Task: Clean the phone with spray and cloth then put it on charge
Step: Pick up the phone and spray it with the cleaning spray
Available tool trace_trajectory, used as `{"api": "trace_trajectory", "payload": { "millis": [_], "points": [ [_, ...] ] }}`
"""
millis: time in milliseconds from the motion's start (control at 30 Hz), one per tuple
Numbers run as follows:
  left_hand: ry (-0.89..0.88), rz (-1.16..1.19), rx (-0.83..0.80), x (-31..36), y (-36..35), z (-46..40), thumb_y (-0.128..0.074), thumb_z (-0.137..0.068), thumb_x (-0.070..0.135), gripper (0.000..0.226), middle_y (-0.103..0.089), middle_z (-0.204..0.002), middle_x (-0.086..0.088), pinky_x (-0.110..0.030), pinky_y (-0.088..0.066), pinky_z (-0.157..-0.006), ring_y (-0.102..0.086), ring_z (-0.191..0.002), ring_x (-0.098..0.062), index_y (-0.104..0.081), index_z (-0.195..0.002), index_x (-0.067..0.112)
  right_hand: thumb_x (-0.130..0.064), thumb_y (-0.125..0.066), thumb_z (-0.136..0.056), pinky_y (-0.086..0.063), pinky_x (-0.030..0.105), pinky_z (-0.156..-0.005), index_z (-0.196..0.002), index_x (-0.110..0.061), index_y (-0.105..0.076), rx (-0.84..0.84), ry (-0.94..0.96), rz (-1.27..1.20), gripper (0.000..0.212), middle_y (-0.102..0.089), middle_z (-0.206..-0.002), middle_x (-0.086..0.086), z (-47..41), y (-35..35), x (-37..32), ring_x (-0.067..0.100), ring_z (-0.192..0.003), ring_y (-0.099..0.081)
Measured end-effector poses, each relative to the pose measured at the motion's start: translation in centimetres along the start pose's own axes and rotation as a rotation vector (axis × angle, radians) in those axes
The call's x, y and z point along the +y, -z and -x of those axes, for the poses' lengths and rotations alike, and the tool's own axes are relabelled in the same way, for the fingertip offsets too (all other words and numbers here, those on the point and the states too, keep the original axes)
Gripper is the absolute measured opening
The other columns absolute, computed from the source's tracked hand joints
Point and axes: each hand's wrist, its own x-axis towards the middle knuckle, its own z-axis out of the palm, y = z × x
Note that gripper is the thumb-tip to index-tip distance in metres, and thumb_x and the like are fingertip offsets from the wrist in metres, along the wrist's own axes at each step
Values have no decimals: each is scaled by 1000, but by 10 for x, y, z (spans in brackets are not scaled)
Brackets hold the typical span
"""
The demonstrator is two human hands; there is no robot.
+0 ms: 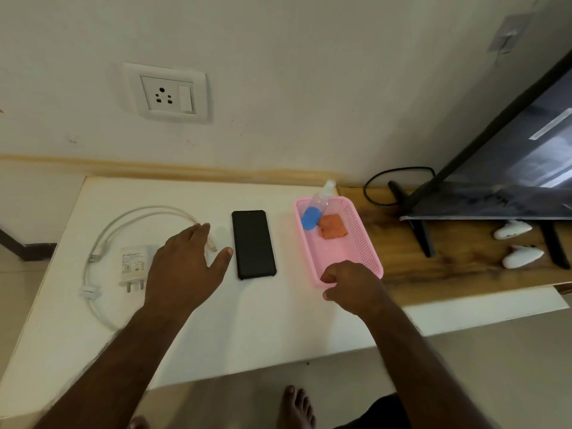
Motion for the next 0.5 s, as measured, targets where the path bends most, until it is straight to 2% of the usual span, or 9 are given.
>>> {"api": "trace_trajectory", "payload": {
  "millis": [67,167,233,300,333,400,500],
  "points": [
    [9,8,2,-2,2,2,-52,-93,55,69,-51,-147,-14,-51,-38,-107,-47,-134,-35,-45,-145,11,-28,-80,-81,-52,36,-97,-113,-22,-67,-21,-15,4,35,-67,-111,-4,7,-1,2,18,-101,-61],
    [12,19,16,-4,6,3,-52,-93,55,69,-51,-147,-14,-51,-39,-108,-48,-134,-36,-45,-145,10,-39,-86,-72,-53,32,-91,-121,-24,-60,17,-29,-46,58,-59,-115,-8,17,6,-3,12,-98,-54],
    [19,26,25,-6,8,3,-53,-93,55,69,-52,-146,-14,-51,-39,-108,-48,-133,-36,-45,-145,10,-55,-82,-71,-50,29,-88,-123,-29,-58,194,20,-96,63,-55,-113,-16,25,13,-15,5,-97,-49],
    [27,35,31,-8,9,3,-53,-93,55,69,-53,-146,-14,-50,-39,-107,-49,-132,-35,-45,-145,10,-72,-67,-73,-47,24,-83,-119,-34,-61,414,127,-190,60,-55,-108,-23,34,16,-39,0,-95,-50],
    [32,35,27,-9,9,3,-53,-93,55,69,-52,-146,-13,-50,-39,-108,-49,-132,-34,-45,-145,10,-76,-59,-76,-45,20,-79,-117,-34,-62,468,181,-235,58,-58,-106,-23,35,14,-53,0,-94,-54],
    [38,33,22,-8,8,3,-51,-94,56,70,-50,-148,-12,-49,-39,-110,-47,-134,-33,-43,-147,11,-74,-53,-82,-47,20,-79,-120,-31,-61,451,246,-259,58,-66,-113,-15,30,1,-82,5,-99,-62],
    [30,16,24,-8,5,3,-49,-94,57,71,-47,-151,-11,-48,-37,-112,-44,-137,-31,-41,-149,13,-70,-55,-85,-49,33,-94,-140,-21,-45,370,232,-118,75,-56,-137,1,0,-30,-116,20,-121,-56]
  ]
}}
